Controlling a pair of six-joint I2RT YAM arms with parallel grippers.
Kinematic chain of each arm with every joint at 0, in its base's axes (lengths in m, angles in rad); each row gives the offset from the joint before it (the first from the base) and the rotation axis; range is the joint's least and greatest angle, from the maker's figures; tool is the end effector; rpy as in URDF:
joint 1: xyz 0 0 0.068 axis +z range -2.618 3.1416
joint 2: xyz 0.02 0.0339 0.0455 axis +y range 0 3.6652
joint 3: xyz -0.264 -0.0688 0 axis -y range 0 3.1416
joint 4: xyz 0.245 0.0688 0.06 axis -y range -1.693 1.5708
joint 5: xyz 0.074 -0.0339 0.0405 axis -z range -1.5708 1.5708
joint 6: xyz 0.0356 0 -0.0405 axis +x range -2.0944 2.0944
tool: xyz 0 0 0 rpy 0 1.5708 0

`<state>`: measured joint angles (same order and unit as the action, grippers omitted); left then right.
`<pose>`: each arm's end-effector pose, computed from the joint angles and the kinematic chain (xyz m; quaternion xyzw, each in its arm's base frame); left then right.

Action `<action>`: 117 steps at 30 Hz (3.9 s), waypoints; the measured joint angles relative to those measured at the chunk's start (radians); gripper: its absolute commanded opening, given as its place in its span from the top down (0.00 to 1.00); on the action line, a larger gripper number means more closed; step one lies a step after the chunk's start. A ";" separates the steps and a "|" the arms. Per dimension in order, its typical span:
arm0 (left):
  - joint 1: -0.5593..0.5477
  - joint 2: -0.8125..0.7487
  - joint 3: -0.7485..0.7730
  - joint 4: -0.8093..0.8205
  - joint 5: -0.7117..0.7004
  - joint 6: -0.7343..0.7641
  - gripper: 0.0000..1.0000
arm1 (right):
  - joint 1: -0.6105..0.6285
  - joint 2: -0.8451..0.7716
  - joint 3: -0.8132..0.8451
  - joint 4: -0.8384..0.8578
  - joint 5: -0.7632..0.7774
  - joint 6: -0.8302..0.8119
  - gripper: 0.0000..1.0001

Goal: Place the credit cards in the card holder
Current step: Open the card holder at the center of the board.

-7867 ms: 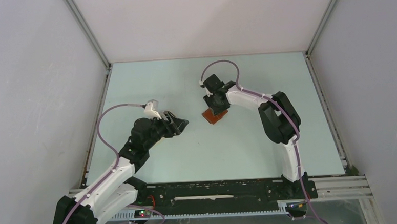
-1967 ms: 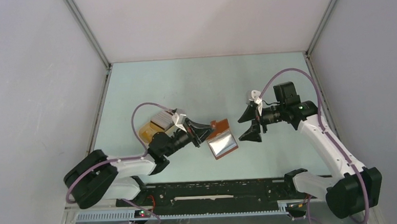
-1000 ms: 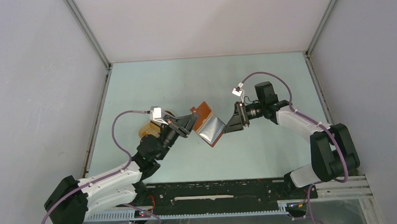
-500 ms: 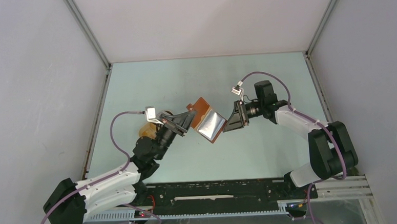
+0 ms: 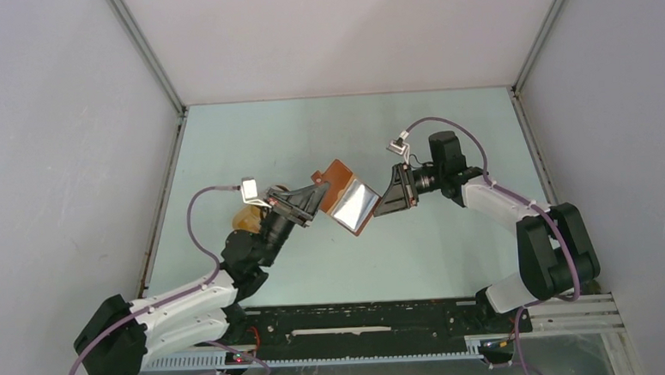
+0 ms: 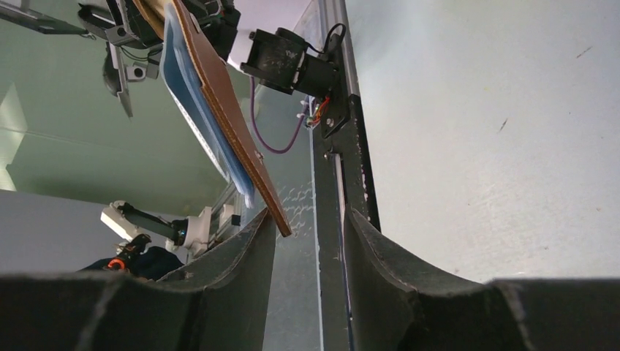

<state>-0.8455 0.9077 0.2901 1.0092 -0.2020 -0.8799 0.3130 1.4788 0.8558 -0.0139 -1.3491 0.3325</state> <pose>0.1331 -0.1394 0.2702 -0.0933 0.5517 -0.5917 0.5804 0.2705 0.1240 0.2335 -0.2743 0.7001 0.6404 0.1565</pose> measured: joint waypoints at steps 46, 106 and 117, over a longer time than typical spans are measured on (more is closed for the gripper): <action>0.006 0.332 0.000 0.215 0.087 -0.015 0.48 | -0.071 -0.060 0.145 -0.291 0.176 -0.154 1.00; -0.055 0.632 0.234 -0.126 0.452 0.067 0.28 | 0.081 0.274 0.382 -0.885 0.551 -0.623 0.82; -0.056 0.760 0.238 -0.098 0.468 0.032 0.29 | 0.039 0.342 0.401 -0.914 0.531 -0.645 0.43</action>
<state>-0.9012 1.6672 0.5278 0.9115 0.2657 -0.8474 0.3519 1.8206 1.2572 -0.9283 -0.8181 -0.3122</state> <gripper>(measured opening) 0.712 0.519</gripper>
